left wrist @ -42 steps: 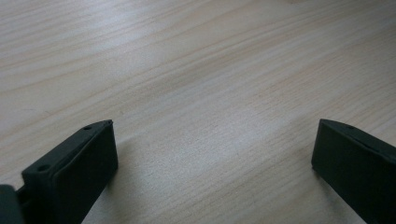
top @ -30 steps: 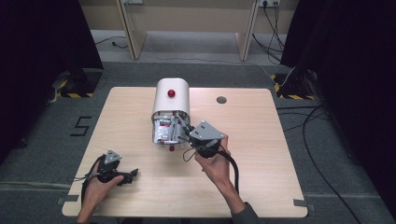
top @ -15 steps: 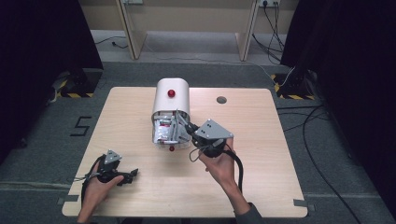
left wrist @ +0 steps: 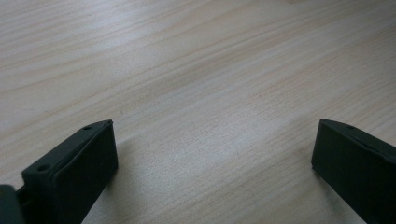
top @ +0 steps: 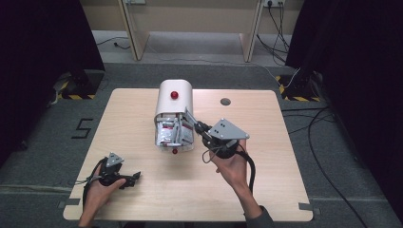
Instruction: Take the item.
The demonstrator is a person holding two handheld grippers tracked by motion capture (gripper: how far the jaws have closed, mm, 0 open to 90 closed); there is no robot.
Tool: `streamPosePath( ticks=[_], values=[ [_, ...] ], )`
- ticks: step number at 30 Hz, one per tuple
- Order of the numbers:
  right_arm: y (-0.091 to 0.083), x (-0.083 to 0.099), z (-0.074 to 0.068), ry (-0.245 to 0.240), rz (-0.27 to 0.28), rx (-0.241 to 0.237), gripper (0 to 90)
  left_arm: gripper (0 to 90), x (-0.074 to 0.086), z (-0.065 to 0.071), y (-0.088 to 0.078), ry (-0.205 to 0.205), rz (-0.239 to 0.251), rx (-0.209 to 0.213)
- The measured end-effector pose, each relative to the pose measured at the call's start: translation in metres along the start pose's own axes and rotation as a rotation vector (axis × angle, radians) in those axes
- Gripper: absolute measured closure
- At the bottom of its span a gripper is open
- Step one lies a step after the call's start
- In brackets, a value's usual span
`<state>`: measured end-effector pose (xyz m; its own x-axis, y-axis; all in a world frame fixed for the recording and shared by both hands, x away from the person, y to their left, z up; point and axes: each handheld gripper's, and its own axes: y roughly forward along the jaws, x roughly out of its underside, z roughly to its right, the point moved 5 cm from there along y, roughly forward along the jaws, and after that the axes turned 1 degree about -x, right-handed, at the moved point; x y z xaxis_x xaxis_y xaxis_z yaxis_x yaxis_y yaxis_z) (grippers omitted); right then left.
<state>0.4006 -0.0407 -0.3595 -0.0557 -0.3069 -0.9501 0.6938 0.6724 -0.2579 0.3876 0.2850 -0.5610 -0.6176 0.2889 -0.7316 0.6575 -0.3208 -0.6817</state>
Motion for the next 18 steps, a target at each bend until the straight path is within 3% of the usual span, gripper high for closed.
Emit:
streamPosePath(
  ticks=[18],
  values=[
    [-0.018, 0.015, 0.025, 0.017, -0.014, 0.051, 85.2, 0.0, 0.0, 0.0, 0.0, 0.0, 0.0, 0.0]
  ],
)
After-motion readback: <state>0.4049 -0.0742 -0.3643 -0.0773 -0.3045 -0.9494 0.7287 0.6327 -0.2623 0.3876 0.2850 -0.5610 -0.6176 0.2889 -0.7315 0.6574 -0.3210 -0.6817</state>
